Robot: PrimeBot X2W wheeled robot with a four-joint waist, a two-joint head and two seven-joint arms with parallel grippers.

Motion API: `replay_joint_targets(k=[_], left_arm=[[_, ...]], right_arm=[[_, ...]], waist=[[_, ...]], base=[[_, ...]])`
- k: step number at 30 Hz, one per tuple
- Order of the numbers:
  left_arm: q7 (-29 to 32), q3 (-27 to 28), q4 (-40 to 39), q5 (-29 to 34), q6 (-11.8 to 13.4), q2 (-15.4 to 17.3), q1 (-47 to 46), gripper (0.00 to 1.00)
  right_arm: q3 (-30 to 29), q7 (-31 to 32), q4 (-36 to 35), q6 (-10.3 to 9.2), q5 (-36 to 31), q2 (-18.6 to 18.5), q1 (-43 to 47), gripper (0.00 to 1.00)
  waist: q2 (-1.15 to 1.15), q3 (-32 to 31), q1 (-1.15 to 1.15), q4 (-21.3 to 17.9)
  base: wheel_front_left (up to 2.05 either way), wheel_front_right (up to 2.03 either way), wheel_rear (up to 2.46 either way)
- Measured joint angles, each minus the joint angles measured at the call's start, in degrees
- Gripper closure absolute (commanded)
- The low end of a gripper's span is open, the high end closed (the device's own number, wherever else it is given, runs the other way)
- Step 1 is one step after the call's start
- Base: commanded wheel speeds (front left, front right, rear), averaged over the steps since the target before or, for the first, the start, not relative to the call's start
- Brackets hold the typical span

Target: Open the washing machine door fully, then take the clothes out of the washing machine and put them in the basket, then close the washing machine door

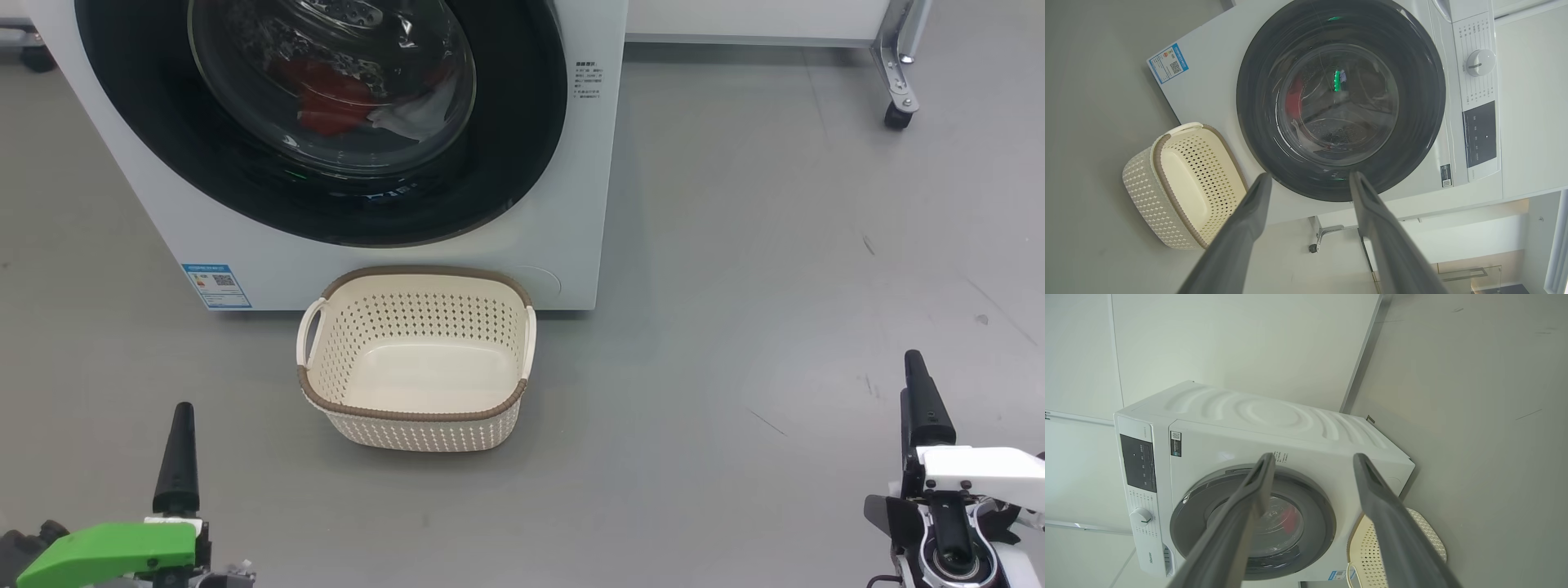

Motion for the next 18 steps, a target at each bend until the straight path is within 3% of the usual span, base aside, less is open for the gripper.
replay_joint_targets(k=[18], left_arm=[[-3.52, 0.71, -5.81, 13.47, 0.00, 0.60, -0.09, 0.00]], right_arm=[[0.54, -3.83, -3.12, 0.00, -12.40, -0.52, -1.37, 0.00]], waist=[[0.00, 0.05, 0.00, 0.41]], base=[[0.00, 0.00, 0.00]])
